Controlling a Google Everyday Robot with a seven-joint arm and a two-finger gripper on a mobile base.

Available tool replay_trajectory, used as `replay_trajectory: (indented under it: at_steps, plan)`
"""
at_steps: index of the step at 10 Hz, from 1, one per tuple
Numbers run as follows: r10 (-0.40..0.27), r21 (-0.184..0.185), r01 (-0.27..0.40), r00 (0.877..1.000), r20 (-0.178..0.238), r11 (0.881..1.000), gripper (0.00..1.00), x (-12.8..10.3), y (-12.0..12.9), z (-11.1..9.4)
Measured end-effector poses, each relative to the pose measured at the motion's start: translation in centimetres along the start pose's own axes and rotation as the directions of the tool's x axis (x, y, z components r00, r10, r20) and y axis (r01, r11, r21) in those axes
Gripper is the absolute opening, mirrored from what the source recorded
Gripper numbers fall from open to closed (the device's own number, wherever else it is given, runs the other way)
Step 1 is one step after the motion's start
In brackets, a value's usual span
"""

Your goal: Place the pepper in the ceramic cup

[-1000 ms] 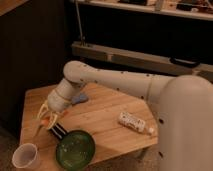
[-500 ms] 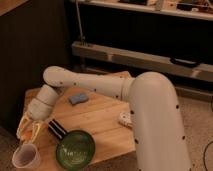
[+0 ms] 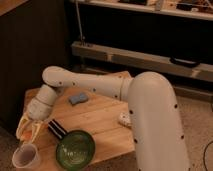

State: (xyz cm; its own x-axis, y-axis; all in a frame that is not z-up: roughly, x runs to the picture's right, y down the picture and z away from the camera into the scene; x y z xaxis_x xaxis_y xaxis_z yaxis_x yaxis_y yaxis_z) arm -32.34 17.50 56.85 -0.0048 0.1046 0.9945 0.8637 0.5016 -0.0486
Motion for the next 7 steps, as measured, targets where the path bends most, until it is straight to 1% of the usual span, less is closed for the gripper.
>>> replay_trajectory:
  at_steps: [1,2,3,5,7]
  plan:
    - [-0.005,0.000,0.005,1.000,0.004,1.000,0.00,0.0,0.0,0.0]
    - [-0.026,-0.001,0.026,0.999,0.024,1.000,0.00,-0.2,-0.2,0.1]
    - [-0.057,-0.007,0.058,0.997,0.051,0.998,0.00,-0.9,-0.5,0.9]
    - [-0.109,-0.032,0.113,0.988,0.112,0.993,0.00,-2.9,-1.2,3.4]
    - [-0.128,-0.047,0.136,0.981,0.148,0.990,0.00,-4.6,-1.6,5.1]
